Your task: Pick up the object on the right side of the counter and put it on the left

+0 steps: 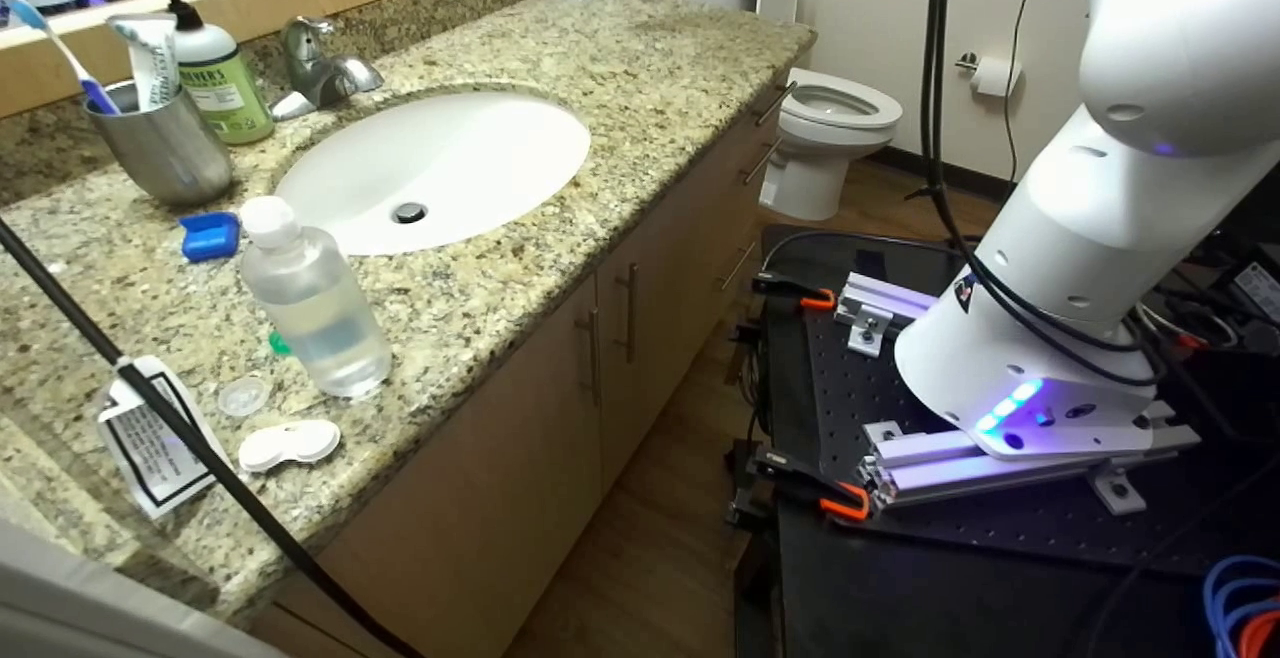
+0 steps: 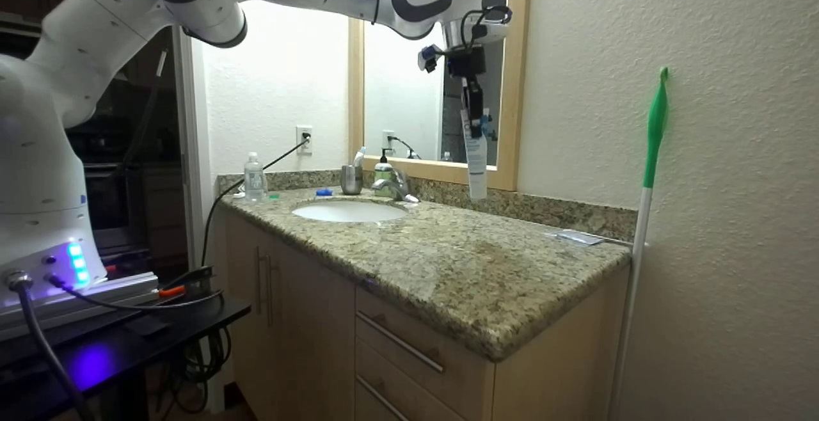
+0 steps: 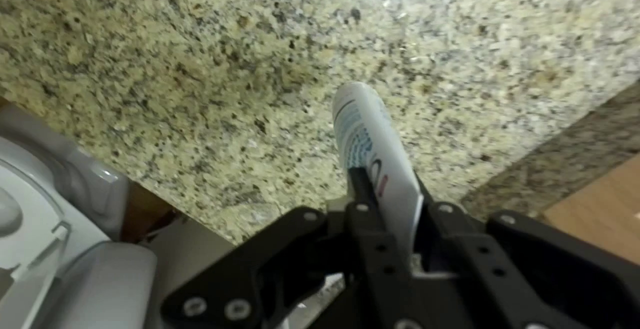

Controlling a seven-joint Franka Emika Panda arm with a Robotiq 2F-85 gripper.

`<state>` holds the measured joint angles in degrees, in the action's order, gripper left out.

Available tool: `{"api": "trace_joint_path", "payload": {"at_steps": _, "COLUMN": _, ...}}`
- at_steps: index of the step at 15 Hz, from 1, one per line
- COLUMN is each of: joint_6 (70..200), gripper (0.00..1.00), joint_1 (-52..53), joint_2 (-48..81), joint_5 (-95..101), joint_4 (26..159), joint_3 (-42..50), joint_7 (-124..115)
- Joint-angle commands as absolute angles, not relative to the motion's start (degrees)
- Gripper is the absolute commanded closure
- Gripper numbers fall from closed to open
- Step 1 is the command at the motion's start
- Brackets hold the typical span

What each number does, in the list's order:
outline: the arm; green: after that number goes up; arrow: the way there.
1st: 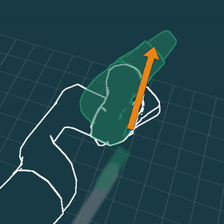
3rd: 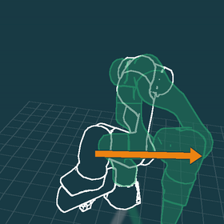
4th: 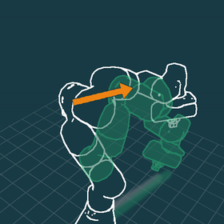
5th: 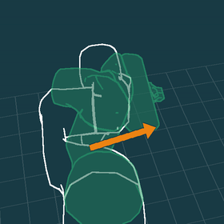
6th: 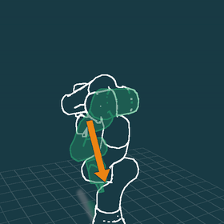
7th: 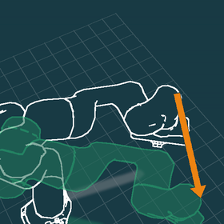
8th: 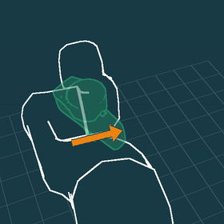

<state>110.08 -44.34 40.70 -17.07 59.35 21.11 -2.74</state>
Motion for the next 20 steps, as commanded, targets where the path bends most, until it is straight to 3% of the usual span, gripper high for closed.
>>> {"api": "trace_joint_path", "payload": {"at_steps": 1, "joint_6": 112.0, "gripper": 0.95, "joint_1": -41.2, "joint_2": 28.3, "joint_5": -16.4, "joint_4": 69.7, "joint_3": 19.9, "joint_7": 6.4}}
{"api": "trace_joint_path", "payload": {"at_steps": 3, "joint_6": 110.6, "gripper": 0.95, "joint_1": -39.3, "joint_2": 22.6, "joint_5": -16.0, "joint_4": 72.9, "joint_3": 19.7, "joint_7": 11.3}}
{"api": "trace_joint_path", "payload": {"at_steps": 4, "joint_6": 110.2, "gripper": 0.82, "joint_1": -40.7, "joint_2": 30.1, "joint_5": -16.8, "joint_4": 65.1, "joint_3": 20.7, "joint_7": 6.5}}
{"api": "trace_joint_path", "payload": {"at_steps": 8, "joint_6": 109.9, "gripper": 0.82, "joint_1": -38.9, "joint_2": 23.7, "joint_5": -16.6, "joint_4": 70.3, "joint_3": 20.4, "joint_7": 9.6}}
{"api": "trace_joint_path", "payload": {"at_steps": 9, "joint_6": 109.2, "gripper": 0.95, "joint_1": -38.7, "joint_2": 23.7, "joint_5": -15.7, "joint_4": 70.5, "joint_3": 20.8, "joint_7": 9.2}}
{"api": "trace_joint_path", "payload": {"at_steps": 10, "joint_6": 106.9, "gripper": 0.95, "joint_1": -42.8, "joint_2": 33.8, "joint_5": -18.5, "joint_4": 59.5, "joint_3": 19.8, "joint_7": 13.5}}
{"api": "trace_joint_path", "payload": {"at_steps": 13, "joint_6": 106.6, "gripper": 0.95, "joint_1": -45.4, "joint_2": 39.0, "joint_5": -18.2, "joint_4": 53.6, "joint_3": 18.4, "joint_7": 25.4}}
{"api": "trace_joint_path", "payload": {"at_steps": 14, "joint_6": 112.3, "gripper": 0.95, "joint_1": -39.9, "joint_2": 30.0, "joint_5": -14.8, "joint_4": 68.7, "joint_3": 19.1, "joint_7": 26.7}}
{"api": "trace_joint_path", "payload": {"at_steps": 16, "joint_6": 114.4, "gripper": 0.95, "joint_1": -38.4, "joint_2": 27.2, "joint_5": -12.7, "joint_4": 74.5, "joint_3": 19.5, "joint_7": 32.2}}
{"api": "trace_joint_path", "payload": {"at_steps": 19, "joint_6": 118.6, "gripper": 0.95, "joint_1": -36.5, "joint_2": 22.9, "joint_5": -9.7, "joint_4": 81.4, "joint_3": 19.5, "joint_7": 40.1}}
{"api": "trace_joint_path", "payload": {"at_steps": 20, "joint_6": 115.3, "gripper": 0.95, "joint_1": -37.7, "joint_2": 29.6, "joint_5": -11.3, "joint_4": 72.5, "joint_3": 19.6, "joint_7": 34.9}}
